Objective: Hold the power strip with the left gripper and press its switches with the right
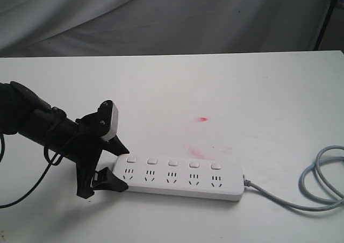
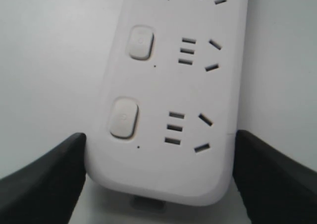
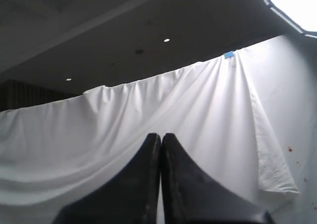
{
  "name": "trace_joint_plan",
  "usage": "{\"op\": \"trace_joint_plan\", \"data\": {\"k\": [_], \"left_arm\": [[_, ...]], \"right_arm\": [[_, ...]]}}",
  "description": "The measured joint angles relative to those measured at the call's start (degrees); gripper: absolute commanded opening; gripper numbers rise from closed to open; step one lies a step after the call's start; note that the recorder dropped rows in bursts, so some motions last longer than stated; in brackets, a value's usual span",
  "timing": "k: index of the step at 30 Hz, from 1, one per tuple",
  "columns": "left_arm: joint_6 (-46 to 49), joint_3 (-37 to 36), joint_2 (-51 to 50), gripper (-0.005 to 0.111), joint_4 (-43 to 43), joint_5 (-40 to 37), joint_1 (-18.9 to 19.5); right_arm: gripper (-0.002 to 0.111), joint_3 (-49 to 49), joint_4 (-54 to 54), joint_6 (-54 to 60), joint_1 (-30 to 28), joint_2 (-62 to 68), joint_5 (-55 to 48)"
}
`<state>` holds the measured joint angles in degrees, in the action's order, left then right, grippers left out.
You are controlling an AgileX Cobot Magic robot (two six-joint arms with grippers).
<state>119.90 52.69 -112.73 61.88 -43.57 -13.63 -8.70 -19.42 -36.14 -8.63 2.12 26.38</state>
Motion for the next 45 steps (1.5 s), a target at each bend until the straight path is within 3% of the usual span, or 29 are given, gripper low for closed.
{"op": "trace_joint_plan", "data": {"k": [7,11,16,20,26,29,31,37,41,45], "left_arm": [[0.00,0.00,0.00,0.000,0.00,0.00,0.00],[0.00,0.00,0.00,0.000,0.00,0.00,0.00],[0.00,0.00,0.00,0.000,0.00,0.00,0.00],[0.00,0.00,0.00,0.000,0.00,0.00,0.00],[0.00,0.00,0.00,0.000,0.00,0.00,0.00],[0.00,0.00,0.00,0.000,0.00,0.00,0.00],[0.00,0.00,0.00,0.000,0.00,0.00,0.00],[0.00,0.00,0.00,0.000,0.00,0.00,0.00],[0.00,0.00,0.00,0.000,0.00,0.00,0.00],[0.00,0.00,0.00,0.000,0.00,0.00,0.00]], "right_arm": [[0.000,-19.73,-30.07,-25.51,0.00,20.26,0.42],[0.000,-29.62,-36.94,-25.30,0.00,31.07,0.64],[0.000,-40.65,-41.42,-12.57,0.00,42.76,-1.43],[0.000,-44.92,-51.27,-10.59,0.00,47.39,-11.64],[0.000,-48.15,-53.74,-10.02,0.00,54.05,-41.05],[0.000,-50.04,-46.03,-4.87,0.00,58.30,-46.27],[0.000,-51.34,-34.69,5.58,0.00,60.80,-46.03],[0.000,-56.57,7.42,50.26,0.00,67.48,-49.66],[0.000,-61.74,37.28,81.31,0.00,72.50,-62.70],[0.000,-64.46,57.90,103.70,0.00,77.25,-74.59]]}}
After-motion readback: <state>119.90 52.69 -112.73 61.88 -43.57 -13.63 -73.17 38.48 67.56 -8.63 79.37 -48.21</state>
